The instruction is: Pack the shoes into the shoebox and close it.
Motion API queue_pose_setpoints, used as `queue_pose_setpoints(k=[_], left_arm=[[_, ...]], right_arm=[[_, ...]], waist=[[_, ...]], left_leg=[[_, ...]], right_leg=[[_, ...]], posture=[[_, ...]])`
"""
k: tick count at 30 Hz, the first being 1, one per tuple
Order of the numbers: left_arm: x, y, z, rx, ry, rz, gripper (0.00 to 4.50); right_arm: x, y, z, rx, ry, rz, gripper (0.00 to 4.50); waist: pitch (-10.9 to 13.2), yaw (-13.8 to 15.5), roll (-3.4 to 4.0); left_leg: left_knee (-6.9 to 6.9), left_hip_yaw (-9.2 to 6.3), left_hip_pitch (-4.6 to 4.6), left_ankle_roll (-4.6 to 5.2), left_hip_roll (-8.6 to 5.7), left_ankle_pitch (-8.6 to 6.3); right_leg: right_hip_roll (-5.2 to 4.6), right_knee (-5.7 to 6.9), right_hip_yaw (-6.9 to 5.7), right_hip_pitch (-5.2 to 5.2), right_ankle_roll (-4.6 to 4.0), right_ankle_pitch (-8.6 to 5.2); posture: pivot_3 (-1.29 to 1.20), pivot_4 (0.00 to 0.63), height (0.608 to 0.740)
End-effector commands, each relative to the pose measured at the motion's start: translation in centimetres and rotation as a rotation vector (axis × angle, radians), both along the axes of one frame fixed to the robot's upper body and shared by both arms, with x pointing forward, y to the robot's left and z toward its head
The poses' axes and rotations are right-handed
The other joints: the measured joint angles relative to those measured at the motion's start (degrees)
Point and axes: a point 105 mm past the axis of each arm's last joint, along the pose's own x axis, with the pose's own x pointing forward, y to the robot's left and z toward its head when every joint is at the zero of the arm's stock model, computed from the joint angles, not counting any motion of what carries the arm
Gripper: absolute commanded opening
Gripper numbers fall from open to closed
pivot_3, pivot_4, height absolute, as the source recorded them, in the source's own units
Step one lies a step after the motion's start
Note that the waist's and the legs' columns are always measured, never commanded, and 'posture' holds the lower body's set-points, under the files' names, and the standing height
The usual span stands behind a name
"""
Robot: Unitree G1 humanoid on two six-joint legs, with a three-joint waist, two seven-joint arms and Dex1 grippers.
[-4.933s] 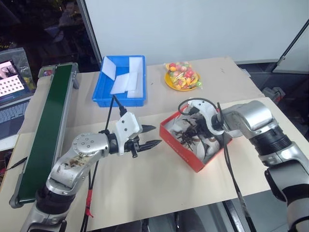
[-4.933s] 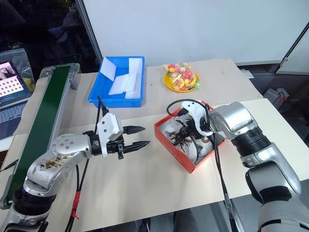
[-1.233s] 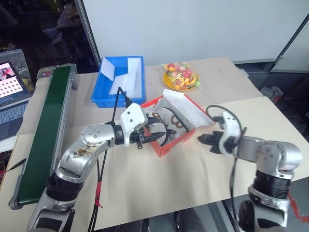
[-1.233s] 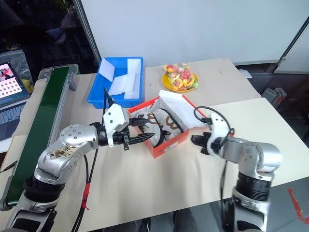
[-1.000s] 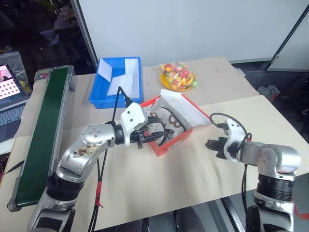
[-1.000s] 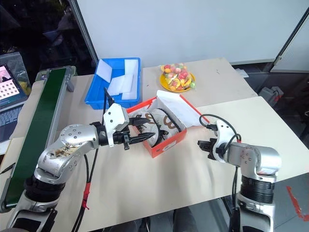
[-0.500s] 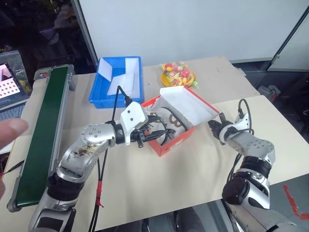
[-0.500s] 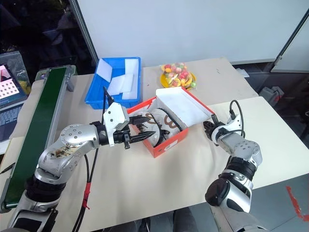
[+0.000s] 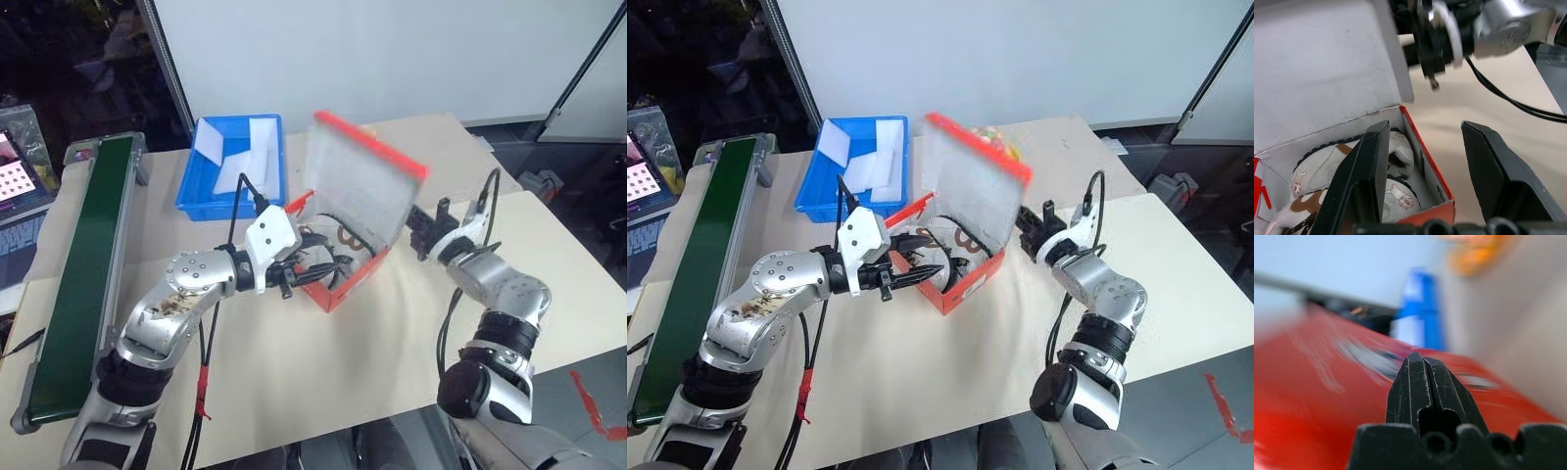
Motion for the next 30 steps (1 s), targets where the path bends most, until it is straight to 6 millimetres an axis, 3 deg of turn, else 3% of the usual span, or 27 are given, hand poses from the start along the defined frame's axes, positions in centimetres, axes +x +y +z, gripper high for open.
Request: queue_pose_setpoints(k=[1, 4, 9, 15, 21, 25, 27, 30], left_arm=[[-0.6, -0.4, 1.6, -0.022, -0.062, -0.021, 2.48], [-0.7, -0.4, 2.0, -0.031, -0.067, -0.020, 2.48], [-0.6, -0.1, 1.9, -0.027, -0.065, -0.006, 2.48], [-0.2, 0.4, 1.8, -0.047, -0.047, 0.041, 2.48], [0.5, 1.3, 1.5, -0.098, -0.005, 0.135, 2.48], [1.4, 2.3, 1.9, -0.165, 0.019, 0.229, 2.48], [3.3, 4.3, 2.4, -0.246, 0.030, 0.387, 2.48], [4.5, 5.8, 3.2, -0.327, 0.028, 0.508, 2.48]], right_arm=[[-4.4, 4.8, 3.1, -0.242, -0.239, 0.262, 0.03], [-5.9, 7.1, 0.4, -0.517, -0.212, 0.392, 0.03], [-3.6, 5.7, -4.3, -0.866, -0.079, 0.308, 0.03], [-2.5, 5.2, -6.0, -1.127, -0.128, 0.251, 0.03], [-4.0, 6.8, -8.2, -1.291, -0.151, 0.331, 0.03], [-5.4, 7.8, -7.8, -1.290, -0.179, 0.378, 0.03], [-5.0, 7.6, -4.2, -1.145, -0.210, 0.279, 0.03], [-4.4, 6.7, -0.6, -0.993, -0.239, 0.173, 0.03]], waist=[[0.0, 0.0, 0.00], [0.0, -0.1, 0.00], [0.0, 0.4, 0.00], [0.0, 1.0, -0.01], [-0.1, 1.4, -0.09], [-0.1, 1.5, -0.11], [-0.1, 1.5, -0.11], [-0.1, 1.6, -0.12]], left_leg=[[0.00, 0.00, 0.00, 0.00, -0.01, 0.00], [0.01, 0.00, 0.00, 0.01, -0.01, -0.01], [0.14, 0.03, 0.03, 0.00, -0.03, -0.01], [0.17, 0.03, 0.03, -0.01, -0.03, 0.00], [0.20, 0.03, 0.13, -0.01, -0.02, 0.00], [0.19, 0.03, 0.16, -0.02, -0.01, 0.00], [0.18, 0.03, 0.15, -0.02, -0.01, 0.00], [0.19, 0.03, 0.07, -0.03, -0.01, 0.00]], right_leg=[[-0.01, 0.00, 0.00, 0.00, 0.00, 0.00], [-0.01, -0.01, -0.01, 0.00, 0.00, 0.00], [-0.03, -0.09, 0.01, 0.03, 0.00, 0.00], [-0.02, -0.11, 0.00, 0.02, 0.00, 0.00], [-0.02, -0.16, 0.00, 0.12, 0.00, 0.00], [-0.01, -0.15, 0.01, 0.13, 0.00, 0.00], [-0.01, -0.17, 0.00, 0.12, 0.00, 0.00], [0.00, -0.16, 0.01, 0.04, 0.00, 0.00]], posture=[[0.00, 0.150, 0.723], [0.00, 0.150, 0.723], [0.00, 0.150, 0.723], [0.00, 0.150, 0.723], [0.00, 0.150, 0.723], [0.00, 0.150, 0.723], [0.00, 0.150, 0.723], [0.00, 0.150, 0.723]])
